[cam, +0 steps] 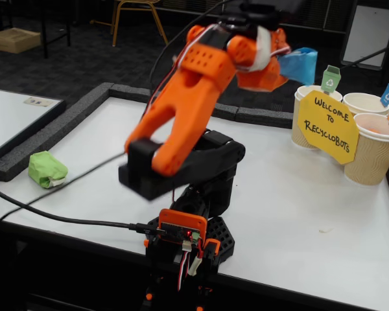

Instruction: Sort rubbish by color.

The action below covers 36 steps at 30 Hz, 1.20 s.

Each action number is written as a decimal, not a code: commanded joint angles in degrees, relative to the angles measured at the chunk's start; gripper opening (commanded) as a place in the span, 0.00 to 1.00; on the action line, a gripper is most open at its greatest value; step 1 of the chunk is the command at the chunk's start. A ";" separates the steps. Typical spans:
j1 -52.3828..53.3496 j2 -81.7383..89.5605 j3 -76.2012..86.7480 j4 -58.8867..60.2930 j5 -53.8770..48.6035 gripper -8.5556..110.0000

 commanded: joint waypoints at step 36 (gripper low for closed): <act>7.21 -84.29 -66.45 -22.15 0.35 0.10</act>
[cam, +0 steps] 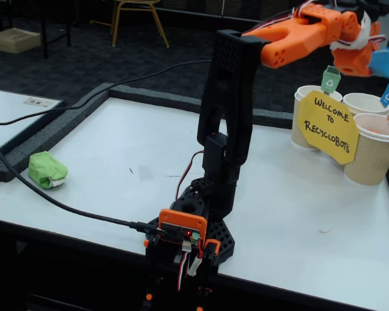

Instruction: Sort rubbish by color.

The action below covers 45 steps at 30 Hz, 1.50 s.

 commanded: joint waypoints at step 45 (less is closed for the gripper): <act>-1.14 -12.57 -20.30 -1.49 0.26 0.18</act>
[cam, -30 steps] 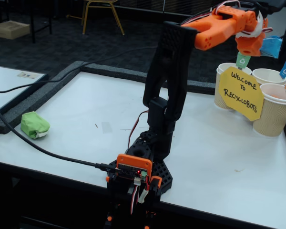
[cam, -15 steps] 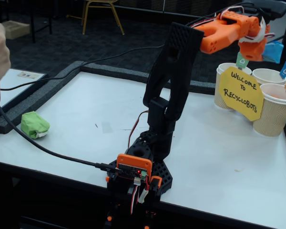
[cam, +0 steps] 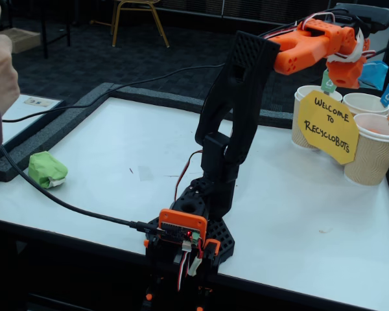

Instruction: Sort rubbish by color.

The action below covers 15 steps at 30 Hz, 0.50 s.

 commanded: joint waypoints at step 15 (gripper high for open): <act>3.43 2.72 -7.56 -2.11 0.26 0.21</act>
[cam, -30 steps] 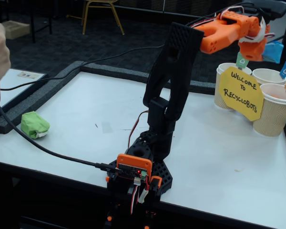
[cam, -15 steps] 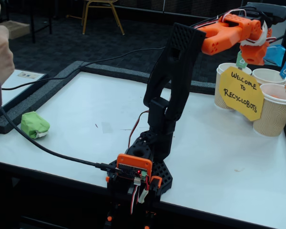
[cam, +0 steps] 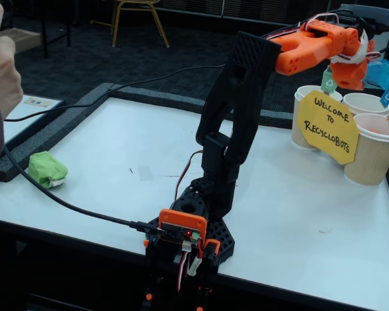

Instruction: Sort rubbish by color.

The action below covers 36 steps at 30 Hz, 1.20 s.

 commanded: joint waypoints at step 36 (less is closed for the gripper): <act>4.39 5.98 -3.69 -0.35 0.26 0.23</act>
